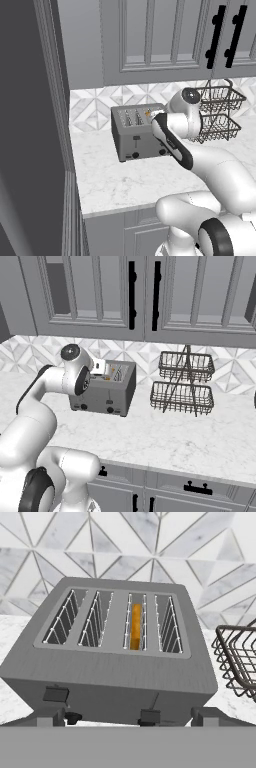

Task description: Start the toaster. Once the lever pops up, take the bread to the plate on the dining counter.

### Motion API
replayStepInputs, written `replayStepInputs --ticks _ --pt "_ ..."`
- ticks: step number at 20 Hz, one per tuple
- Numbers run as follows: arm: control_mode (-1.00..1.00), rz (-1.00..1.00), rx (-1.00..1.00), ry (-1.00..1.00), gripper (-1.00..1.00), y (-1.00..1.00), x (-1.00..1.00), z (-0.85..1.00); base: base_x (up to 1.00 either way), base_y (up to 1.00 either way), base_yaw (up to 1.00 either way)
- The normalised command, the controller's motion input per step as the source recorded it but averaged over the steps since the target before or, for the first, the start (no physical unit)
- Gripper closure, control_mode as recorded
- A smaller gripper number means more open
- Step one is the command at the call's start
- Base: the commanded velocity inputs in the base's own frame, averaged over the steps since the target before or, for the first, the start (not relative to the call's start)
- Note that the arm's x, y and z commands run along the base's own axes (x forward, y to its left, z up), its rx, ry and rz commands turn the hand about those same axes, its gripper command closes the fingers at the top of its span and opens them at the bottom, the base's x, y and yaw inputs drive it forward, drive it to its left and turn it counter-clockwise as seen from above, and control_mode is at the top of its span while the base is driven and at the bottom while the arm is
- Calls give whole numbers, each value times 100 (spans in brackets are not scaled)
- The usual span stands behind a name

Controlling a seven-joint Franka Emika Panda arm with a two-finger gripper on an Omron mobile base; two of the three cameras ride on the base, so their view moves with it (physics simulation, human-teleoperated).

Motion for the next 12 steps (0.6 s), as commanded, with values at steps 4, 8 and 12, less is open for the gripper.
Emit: replayStepInputs --ticks 4,8,12 --pt "-100 0 0 0 -100 0 0 0 0 0 0" --pt "-100 0 0 0 -100 0 0 0 0 0 0" --pt "-100 0 0 0 -100 0 0 0 0 0 0"
